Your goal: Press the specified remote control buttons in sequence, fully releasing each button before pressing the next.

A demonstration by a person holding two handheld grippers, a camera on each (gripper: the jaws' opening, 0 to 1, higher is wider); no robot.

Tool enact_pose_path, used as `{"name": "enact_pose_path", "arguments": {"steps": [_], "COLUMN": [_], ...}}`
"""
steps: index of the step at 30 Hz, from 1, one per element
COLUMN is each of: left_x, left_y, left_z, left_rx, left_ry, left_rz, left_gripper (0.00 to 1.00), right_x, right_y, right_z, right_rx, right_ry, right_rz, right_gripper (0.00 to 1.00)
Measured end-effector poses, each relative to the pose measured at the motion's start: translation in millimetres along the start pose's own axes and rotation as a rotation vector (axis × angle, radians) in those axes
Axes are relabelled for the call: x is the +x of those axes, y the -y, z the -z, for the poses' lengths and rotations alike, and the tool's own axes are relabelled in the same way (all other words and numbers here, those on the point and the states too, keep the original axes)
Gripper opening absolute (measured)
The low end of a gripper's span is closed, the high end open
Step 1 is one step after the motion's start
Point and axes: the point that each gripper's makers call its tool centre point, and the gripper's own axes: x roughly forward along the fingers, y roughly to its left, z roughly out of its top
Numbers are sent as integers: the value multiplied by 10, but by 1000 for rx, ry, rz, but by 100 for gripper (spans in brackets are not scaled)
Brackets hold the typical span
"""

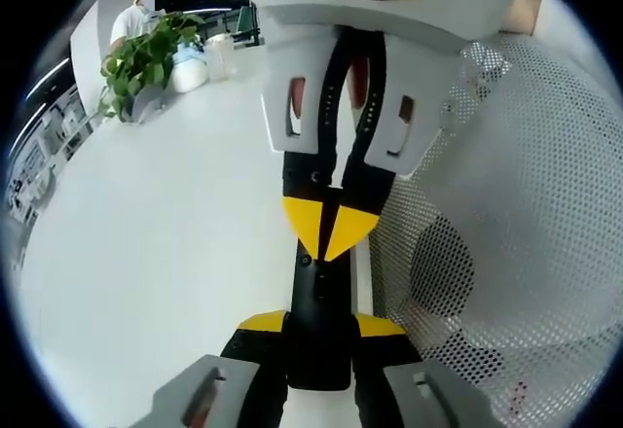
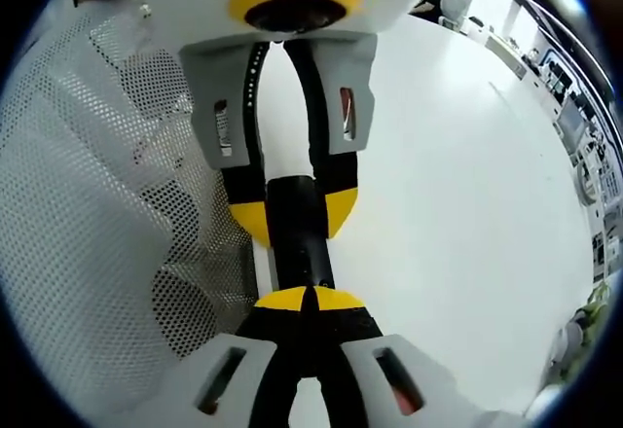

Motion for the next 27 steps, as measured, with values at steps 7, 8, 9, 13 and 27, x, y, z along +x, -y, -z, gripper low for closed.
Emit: {"name": "enact_pose_path", "arguments": {"steps": [7,8,9,13,27], "left_x": [2,3,4,8,12], "left_y": [-20,-24,-30,-53,-98], "left_z": [-5,-5,-6,-7,-12], "left_rx": [-7,-8,-9,-9,-33], "left_ry": [-5,-5,-3,0,28], "left_rz": [-8,-9,-11,-19,-26], "left_gripper": [24,24,24,24,24], "right_x": [0,-1,-1,-10,-12], "right_y": [21,24,29,41,-9], "right_z": [4,4,6,36,21], "right_rx": [4,3,0,-8,-47], "right_ry": [0,0,-1,-17,-23], "right_rz": [9,12,15,22,10], "right_gripper": [0,0,0,0,0]}}
